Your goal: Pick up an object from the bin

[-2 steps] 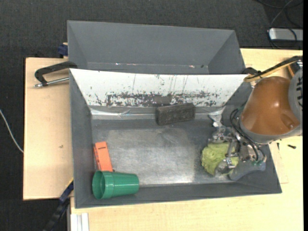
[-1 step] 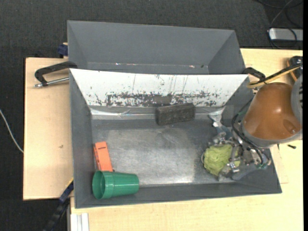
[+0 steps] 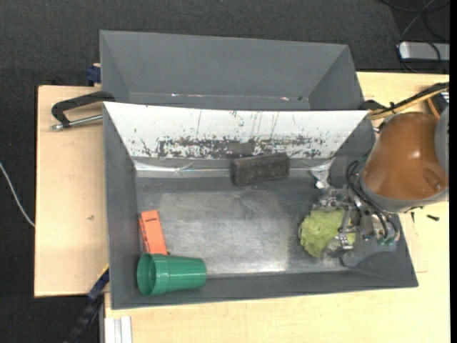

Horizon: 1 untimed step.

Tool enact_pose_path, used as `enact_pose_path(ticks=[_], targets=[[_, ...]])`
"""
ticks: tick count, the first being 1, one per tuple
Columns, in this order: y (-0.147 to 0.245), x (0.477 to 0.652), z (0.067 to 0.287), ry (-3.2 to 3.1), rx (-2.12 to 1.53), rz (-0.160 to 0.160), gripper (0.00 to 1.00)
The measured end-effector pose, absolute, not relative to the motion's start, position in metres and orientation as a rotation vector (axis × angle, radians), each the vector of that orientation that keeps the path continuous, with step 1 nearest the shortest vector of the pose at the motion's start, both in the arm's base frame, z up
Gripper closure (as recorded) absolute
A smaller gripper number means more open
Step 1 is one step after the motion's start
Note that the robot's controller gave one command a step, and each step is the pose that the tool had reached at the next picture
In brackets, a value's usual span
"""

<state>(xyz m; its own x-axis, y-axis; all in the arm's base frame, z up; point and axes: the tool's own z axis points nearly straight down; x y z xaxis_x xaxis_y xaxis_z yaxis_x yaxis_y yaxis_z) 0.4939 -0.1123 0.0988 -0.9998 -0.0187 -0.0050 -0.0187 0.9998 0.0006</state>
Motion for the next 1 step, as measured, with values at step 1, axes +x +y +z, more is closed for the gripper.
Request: enact_pose_path(ticks=[1], targets=[[-0.1211,0.4943,0.0735,3.132,-0.215,0.002,0.00]])
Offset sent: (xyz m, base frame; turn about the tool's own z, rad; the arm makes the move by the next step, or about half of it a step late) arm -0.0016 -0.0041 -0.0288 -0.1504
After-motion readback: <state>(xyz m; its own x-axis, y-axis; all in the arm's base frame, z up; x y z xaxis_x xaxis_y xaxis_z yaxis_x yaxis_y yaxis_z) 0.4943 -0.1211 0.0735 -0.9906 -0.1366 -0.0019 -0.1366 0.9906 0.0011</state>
